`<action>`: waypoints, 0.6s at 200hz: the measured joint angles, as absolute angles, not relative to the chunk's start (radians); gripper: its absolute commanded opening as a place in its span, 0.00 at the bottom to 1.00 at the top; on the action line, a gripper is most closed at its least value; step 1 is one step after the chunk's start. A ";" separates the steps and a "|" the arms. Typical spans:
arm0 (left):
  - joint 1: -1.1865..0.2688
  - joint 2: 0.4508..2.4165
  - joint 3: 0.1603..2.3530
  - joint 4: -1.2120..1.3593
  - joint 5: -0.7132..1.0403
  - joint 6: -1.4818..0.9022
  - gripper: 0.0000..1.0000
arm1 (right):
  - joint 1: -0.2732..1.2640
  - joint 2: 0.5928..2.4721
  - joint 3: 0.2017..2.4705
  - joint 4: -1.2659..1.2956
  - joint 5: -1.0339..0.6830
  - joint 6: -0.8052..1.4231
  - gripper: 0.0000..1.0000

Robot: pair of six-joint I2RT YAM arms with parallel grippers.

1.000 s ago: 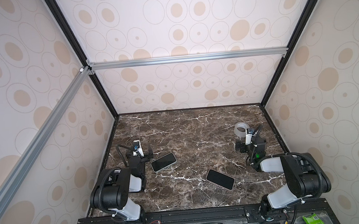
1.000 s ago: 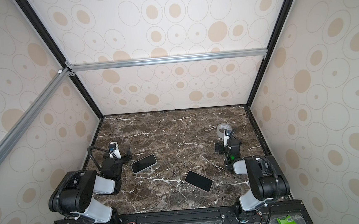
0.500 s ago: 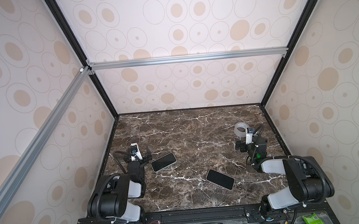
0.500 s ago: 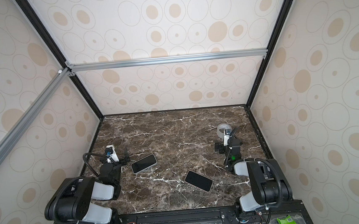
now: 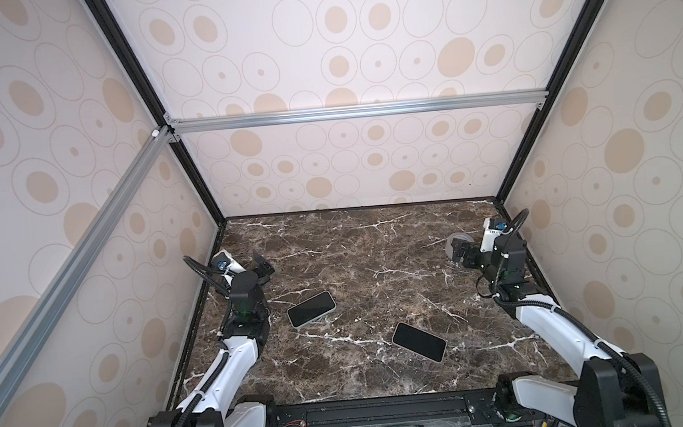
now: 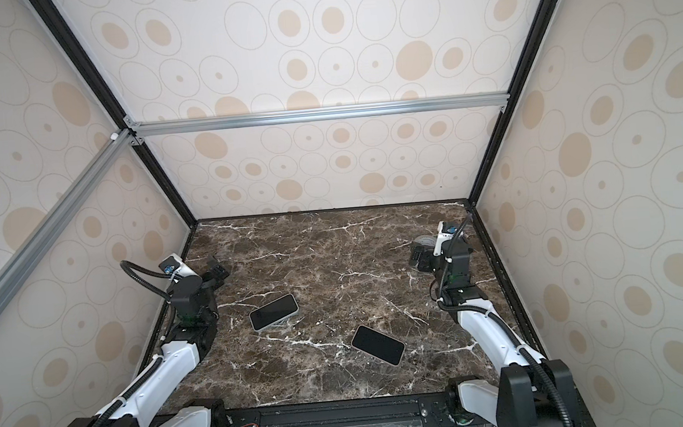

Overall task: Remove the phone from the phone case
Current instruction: 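Reach the right gripper toward the pink-cased phone while the left arm moves forward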

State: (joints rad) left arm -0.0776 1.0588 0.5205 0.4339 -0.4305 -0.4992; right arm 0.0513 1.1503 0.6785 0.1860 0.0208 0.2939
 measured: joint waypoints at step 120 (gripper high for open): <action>-0.610 1.193 0.675 0.125 -0.288 -0.626 0.99 | 0.510 1.172 0.855 -0.337 -0.035 0.394 1.00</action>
